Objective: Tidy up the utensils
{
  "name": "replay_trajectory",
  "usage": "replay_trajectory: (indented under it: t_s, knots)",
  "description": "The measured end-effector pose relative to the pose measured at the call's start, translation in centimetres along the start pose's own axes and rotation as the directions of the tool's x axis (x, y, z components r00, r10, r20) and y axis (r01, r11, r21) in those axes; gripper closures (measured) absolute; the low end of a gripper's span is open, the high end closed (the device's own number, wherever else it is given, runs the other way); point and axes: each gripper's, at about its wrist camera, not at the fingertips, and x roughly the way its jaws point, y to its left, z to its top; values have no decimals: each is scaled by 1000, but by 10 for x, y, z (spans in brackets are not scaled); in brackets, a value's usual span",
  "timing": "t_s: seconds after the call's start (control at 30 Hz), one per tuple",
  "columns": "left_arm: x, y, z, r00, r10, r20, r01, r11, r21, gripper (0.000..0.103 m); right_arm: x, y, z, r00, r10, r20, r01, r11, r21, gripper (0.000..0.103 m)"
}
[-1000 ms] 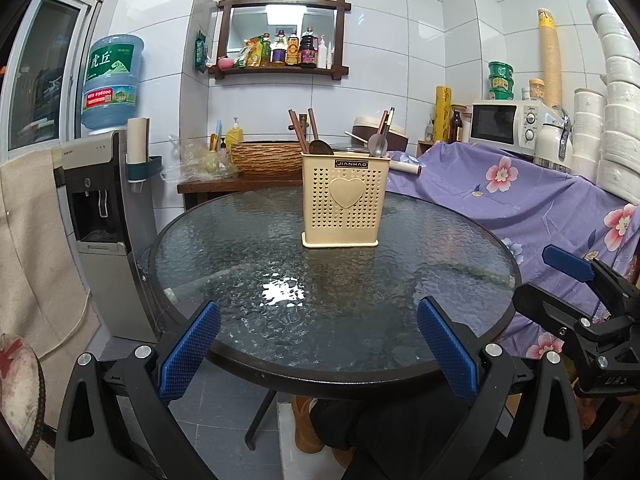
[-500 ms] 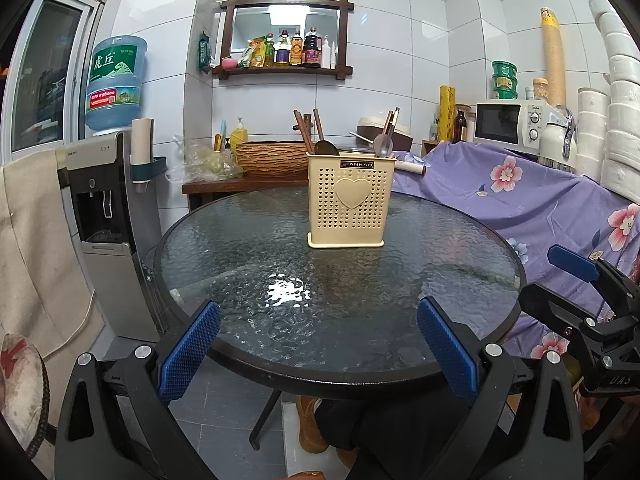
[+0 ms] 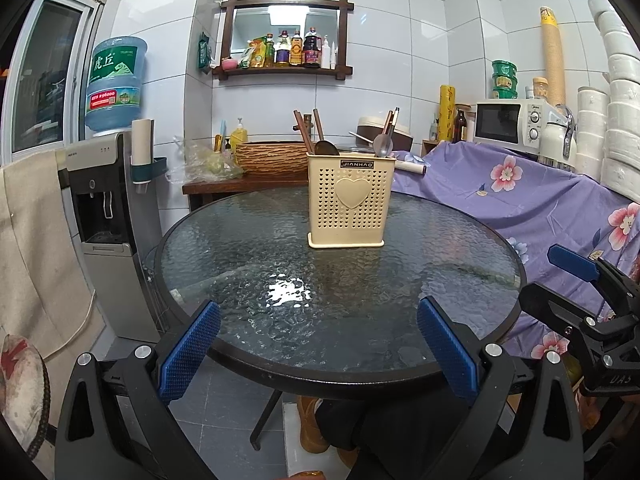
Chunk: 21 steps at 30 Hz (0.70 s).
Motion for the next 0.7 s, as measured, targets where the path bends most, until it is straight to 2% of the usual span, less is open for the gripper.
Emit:
replay_trajectory:
  t_s: [0.7]
  knots:
    - [0, -1, 0, 1000, 1, 1, -1, 1000, 2, 6, 0, 1, 0, 1000, 3, -1, -3, 1000, -1, 6]
